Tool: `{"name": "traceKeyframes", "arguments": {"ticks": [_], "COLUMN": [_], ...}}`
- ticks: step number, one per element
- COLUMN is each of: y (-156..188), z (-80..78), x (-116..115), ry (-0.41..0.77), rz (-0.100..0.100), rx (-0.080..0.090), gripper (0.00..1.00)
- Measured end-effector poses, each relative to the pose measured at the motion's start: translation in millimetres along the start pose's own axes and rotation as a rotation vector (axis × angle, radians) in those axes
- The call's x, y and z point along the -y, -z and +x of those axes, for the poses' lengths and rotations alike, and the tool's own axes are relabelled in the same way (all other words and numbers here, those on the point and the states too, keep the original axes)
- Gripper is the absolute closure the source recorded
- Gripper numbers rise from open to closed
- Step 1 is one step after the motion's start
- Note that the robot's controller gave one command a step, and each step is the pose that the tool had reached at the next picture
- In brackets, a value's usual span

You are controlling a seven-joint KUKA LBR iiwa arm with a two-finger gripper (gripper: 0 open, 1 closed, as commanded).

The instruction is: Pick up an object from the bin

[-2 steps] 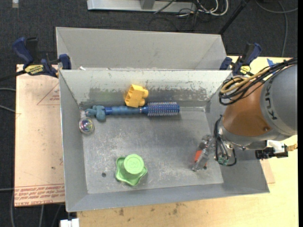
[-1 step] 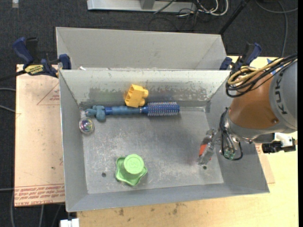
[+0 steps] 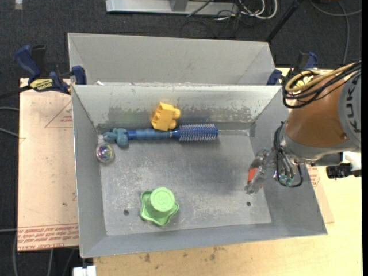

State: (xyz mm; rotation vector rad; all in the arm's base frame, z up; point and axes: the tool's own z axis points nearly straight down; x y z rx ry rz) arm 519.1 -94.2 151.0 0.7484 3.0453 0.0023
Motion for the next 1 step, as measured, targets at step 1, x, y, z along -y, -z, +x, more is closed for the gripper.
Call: {"name": "traceKeyframes", "arguments": {"ticks": [1], "y": [34.7], "z": [-1.3], "x": [-1.2], "ry": [0.003], "rz": [0.0], "rx": [0.0], "gripper": [1.0]}}
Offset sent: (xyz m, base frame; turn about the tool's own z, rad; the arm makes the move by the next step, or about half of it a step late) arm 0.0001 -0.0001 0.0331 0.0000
